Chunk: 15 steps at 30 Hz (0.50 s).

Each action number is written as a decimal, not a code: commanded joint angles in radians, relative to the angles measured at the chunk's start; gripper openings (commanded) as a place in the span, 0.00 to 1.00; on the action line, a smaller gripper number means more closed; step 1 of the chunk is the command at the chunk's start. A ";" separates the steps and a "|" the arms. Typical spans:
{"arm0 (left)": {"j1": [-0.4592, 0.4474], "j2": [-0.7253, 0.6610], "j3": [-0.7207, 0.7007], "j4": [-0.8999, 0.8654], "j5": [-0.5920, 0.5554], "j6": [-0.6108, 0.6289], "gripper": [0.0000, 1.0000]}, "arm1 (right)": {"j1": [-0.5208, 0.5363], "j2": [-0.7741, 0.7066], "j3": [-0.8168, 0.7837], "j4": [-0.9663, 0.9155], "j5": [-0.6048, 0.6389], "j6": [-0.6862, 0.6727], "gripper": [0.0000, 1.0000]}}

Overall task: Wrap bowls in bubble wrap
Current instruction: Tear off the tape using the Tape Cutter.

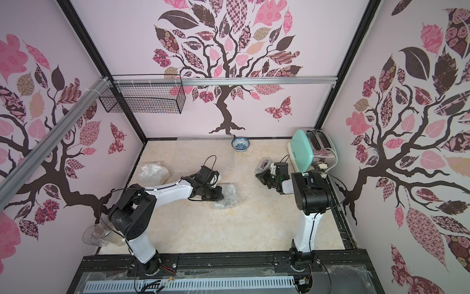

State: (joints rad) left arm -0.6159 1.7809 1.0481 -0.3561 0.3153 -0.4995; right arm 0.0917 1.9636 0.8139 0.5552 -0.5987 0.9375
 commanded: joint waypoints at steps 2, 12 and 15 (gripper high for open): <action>-0.002 0.032 -0.021 -0.038 -0.007 0.011 0.09 | 0.021 0.024 -0.007 -0.138 0.052 -0.025 0.00; -0.001 0.034 -0.023 -0.034 -0.007 0.011 0.09 | 0.057 -0.139 -0.046 -0.082 0.004 -0.046 0.00; -0.002 0.036 -0.021 -0.033 -0.004 0.010 0.09 | 0.078 -0.308 -0.082 -0.080 -0.016 -0.073 0.00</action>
State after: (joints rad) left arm -0.6159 1.7809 1.0470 -0.3531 0.3168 -0.4999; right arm 0.1486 1.7844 0.7349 0.4812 -0.5915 0.9092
